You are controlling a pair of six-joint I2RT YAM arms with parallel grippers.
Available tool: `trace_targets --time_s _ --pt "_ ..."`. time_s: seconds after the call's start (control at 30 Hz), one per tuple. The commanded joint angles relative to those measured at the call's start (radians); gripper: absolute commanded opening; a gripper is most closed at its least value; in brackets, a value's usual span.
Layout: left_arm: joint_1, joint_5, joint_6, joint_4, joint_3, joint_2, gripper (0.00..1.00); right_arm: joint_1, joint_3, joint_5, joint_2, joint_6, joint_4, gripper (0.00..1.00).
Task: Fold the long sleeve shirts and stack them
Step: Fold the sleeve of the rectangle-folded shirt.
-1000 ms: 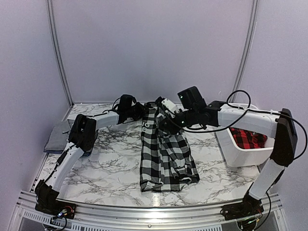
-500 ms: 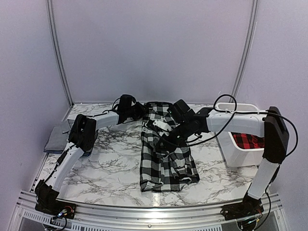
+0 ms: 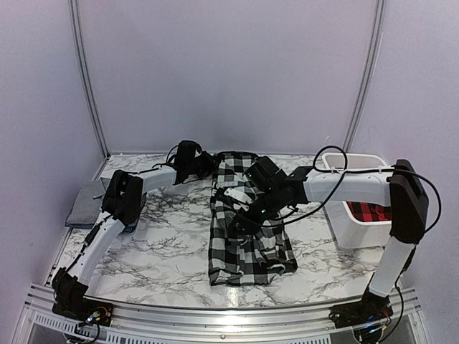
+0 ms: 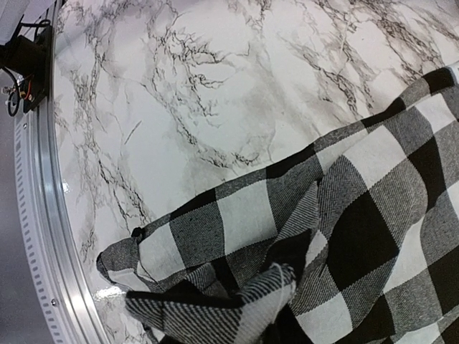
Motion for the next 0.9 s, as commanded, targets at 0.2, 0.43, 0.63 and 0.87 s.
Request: trace_targets --time_s 0.2,0.43,0.63,0.87 --pt "0.023 0.050 0.020 0.030 -0.009 -0.055 0.28 0.008 -0.004 -0.051 -0.001 0.053 0.083 0.47" --pt "0.048 0.064 0.100 0.011 -0.148 -0.204 0.38 0.000 -0.050 -0.019 -0.066 0.087 0.111 0.58" --pt "0.053 0.086 0.208 -0.094 -0.186 -0.316 0.45 -0.088 -0.076 0.135 -0.126 0.259 0.208 0.48" --pt "0.026 0.106 0.277 -0.065 -0.585 -0.629 0.40 -0.204 0.020 0.136 -0.012 0.424 0.372 0.17"
